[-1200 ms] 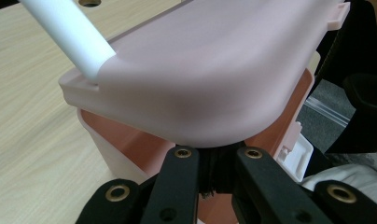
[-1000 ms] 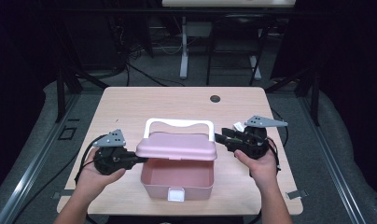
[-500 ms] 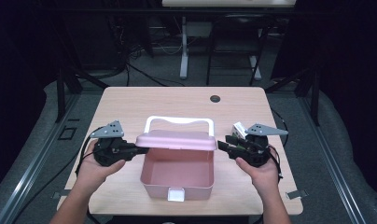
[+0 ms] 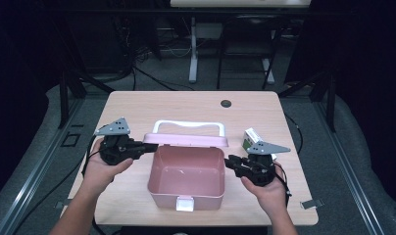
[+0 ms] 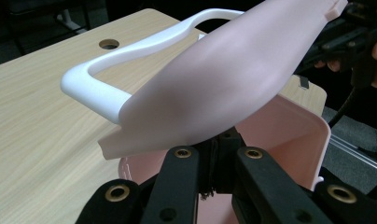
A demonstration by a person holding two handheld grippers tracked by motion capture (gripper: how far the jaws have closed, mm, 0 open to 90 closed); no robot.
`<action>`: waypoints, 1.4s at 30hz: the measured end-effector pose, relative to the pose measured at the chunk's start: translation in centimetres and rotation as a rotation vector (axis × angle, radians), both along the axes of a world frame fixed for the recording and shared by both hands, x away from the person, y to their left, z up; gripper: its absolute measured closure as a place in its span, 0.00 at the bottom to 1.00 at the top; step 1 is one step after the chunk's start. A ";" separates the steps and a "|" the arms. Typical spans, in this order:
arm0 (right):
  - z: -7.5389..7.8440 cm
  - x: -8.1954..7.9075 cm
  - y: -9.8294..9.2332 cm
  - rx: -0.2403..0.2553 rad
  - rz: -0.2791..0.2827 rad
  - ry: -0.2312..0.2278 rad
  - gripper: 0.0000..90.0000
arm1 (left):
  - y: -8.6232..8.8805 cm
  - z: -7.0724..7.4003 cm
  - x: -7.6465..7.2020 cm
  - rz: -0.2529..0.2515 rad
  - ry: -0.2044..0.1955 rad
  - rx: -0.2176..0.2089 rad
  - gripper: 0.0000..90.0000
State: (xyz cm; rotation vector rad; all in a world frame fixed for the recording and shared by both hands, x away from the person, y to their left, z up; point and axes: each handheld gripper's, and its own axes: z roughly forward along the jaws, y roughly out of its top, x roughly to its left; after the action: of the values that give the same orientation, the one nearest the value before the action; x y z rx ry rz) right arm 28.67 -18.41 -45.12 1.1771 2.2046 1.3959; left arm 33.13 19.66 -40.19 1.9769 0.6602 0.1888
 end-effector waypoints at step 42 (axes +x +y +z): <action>-4.1 -2.6 3.9 -0.054 0.119 0.053 0.90 | 0.2 -1.4 1.8 0.038 0.013 0.011 0.99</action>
State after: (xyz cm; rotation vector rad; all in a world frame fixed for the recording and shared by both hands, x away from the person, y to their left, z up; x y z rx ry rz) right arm 26.10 -14.48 -49.20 1.0926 2.3685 1.3550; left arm 34.98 19.86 -41.59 1.9781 0.7070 0.2037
